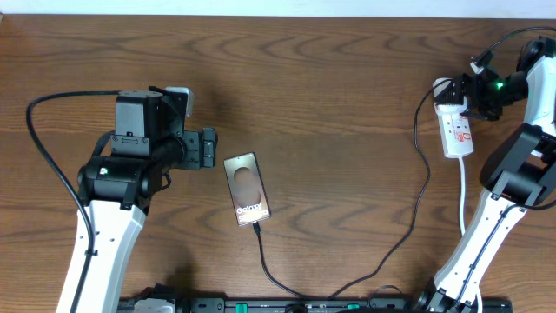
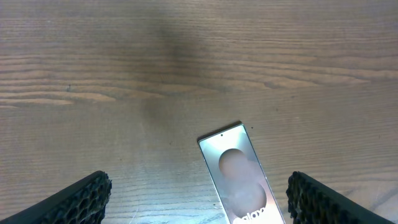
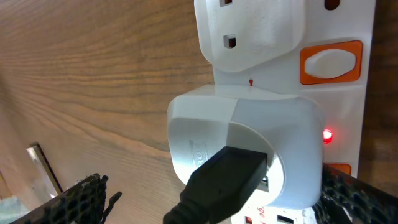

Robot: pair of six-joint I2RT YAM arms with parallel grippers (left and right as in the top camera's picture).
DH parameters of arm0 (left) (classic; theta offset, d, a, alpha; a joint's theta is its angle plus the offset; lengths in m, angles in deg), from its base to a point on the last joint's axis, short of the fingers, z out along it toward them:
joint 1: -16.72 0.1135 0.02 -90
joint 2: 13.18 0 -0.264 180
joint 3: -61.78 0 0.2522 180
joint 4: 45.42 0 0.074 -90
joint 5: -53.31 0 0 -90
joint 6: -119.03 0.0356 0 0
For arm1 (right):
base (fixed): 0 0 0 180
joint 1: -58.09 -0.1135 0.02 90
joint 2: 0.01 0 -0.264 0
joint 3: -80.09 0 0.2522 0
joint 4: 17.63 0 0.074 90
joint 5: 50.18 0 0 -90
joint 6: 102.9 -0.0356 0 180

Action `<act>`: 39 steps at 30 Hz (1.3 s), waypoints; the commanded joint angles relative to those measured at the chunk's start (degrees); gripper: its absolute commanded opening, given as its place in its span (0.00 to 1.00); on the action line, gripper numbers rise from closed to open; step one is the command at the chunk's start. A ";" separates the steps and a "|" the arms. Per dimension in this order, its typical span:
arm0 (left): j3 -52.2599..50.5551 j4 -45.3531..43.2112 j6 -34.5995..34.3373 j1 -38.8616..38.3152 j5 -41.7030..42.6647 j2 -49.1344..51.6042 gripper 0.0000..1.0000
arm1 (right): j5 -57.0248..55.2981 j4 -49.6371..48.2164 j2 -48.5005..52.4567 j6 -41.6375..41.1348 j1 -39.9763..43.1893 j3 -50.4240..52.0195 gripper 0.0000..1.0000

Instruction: Plug charger to phone and switch on socket

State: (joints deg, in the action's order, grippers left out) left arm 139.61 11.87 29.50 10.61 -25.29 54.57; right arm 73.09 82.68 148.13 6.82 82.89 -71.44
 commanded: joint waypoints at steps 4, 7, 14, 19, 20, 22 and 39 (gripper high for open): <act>0.76 0.17 1.03 0.24 -0.74 0.13 0.91 | 1.60 1.29 2.03 -3.54 -0.79 1.38 0.99; 0.76 0.17 1.03 0.24 -0.76 0.13 0.91 | -1.86 1.55 1.16 -3.65 0.83 0.63 0.99; 0.76 0.17 1.03 0.24 -0.74 0.15 0.91 | -2.29 4.02 -2.51 -3.63 5.01 -3.15 0.99; 0.76 0.17 1.03 0.24 -0.74 0.13 0.91 | -3.96 6.62 -7.02 -3.98 6.73 -6.27 0.99; 0.76 0.17 1.01 0.24 -0.74 0.13 0.91 | -5.07 6.88 -8.20 -4.83 6.88 -6.64 0.99; 0.76 0.17 1.01 0.24 -0.76 0.13 0.91 | -7.76 7.17 -11.65 -6.93 7.06 -6.95 0.99; 0.76 0.17 1.01 0.24 -0.74 0.13 0.91 | -8.85 9.29 -42.42 -15.87 5.81 -6.95 0.99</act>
State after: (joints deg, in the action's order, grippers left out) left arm 139.61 11.87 29.53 10.61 -25.29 54.57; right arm 64.40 91.73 107.36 -7.51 88.88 -78.07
